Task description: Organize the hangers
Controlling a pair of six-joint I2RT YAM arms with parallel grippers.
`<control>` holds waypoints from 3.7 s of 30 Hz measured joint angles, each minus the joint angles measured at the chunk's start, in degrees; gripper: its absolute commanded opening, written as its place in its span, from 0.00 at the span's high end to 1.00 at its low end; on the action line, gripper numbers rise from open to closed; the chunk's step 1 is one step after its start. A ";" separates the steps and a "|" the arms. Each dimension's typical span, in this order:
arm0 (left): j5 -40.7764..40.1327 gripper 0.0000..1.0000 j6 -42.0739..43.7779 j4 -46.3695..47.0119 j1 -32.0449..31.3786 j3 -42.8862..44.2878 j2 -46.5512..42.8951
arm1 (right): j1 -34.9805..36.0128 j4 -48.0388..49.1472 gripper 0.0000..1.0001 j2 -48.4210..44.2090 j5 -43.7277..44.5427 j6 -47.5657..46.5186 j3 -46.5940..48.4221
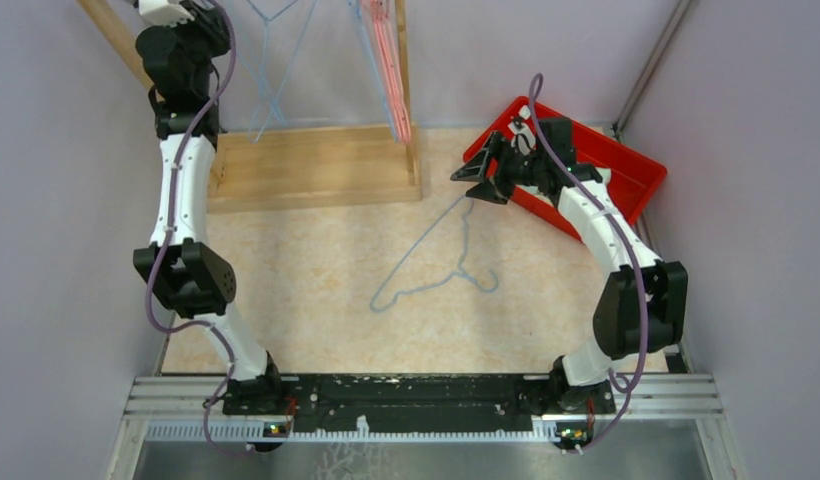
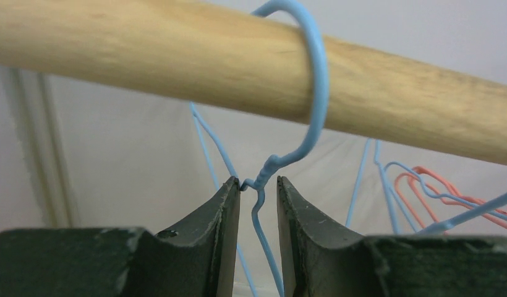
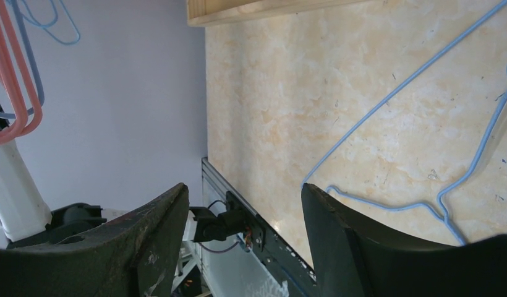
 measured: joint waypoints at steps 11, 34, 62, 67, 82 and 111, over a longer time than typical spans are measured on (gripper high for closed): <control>11.15 0.64 -0.57 0.44 -5.31 4.50 3.17 | 0.00 0.11 0.33 0.31 -0.22 0.00 0.00; 13.81 0.50 0.13 0.87 -18.86 7.39 6.75 | 0.00 1.36 0.33 0.31 -0.42 0.15 -0.17; 13.88 0.01 5.44 -2.19 -18.91 -6.29 -11.15 | 0.00 0.68 0.33 0.31 0.48 -1.62 -1.64; 13.81 0.00 5.66 -2.27 -18.32 -10.75 -16.81 | 0.00 -5.81 0.33 1.88 6.88 -6.80 0.15; 8.13 0.00 8.15 -15.23 -16.44 -34.18 -34.75 | 5.16 -15.45 0.33 14.43 30.95 -19.61 4.46; 3.17 0.00 5.18 -22.71 -33.27 -68.02 -44.76 | 12.87 -12.79 1.00 26.58 47.87 -24.83 5.95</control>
